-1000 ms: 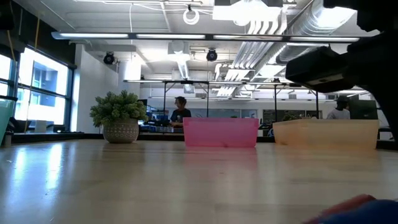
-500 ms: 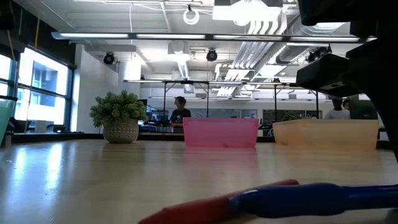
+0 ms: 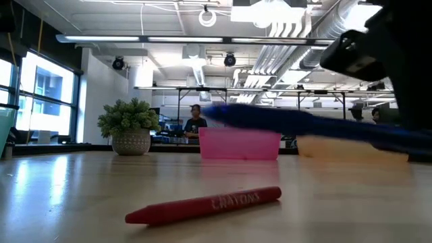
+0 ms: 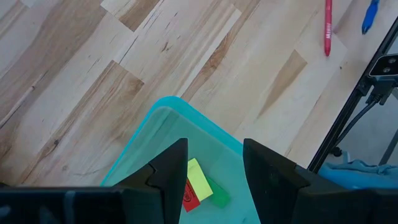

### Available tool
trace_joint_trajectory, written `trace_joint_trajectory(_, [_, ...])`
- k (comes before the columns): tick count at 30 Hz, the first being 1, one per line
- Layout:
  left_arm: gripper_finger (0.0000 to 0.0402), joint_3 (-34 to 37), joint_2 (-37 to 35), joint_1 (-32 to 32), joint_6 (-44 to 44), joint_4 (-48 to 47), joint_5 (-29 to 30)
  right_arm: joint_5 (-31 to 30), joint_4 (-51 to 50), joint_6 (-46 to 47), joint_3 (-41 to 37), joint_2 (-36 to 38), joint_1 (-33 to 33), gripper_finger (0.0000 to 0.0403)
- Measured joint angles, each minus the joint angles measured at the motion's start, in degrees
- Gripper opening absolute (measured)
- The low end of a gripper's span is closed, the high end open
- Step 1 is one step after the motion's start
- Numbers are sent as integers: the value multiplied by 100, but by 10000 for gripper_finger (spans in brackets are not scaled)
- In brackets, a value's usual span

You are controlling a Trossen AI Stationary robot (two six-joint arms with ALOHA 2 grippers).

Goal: Sort crayons/erasers/pens/pencils in bins
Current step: Put the blue pen into the orange bin

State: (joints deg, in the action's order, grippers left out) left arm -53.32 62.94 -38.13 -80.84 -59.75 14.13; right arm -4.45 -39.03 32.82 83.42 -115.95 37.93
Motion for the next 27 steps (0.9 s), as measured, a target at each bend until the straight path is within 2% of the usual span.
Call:
trace_joint_trajectory(8, [142, 0, 0, 0, -191, 2, 63, -902, 35, 923, 9, 479, -77, 31])
trace_joint_trajectory(18, [142, -2, 4, 0, -71, 4, 865, -2837, -160, 2194, 11, 1041, -771, 30])
trace_joint_trajectory(27, [142, -2, 4, 235, 833, 9, 1368, -3865, -690, 2236, 15, 1649, -1589, 30])
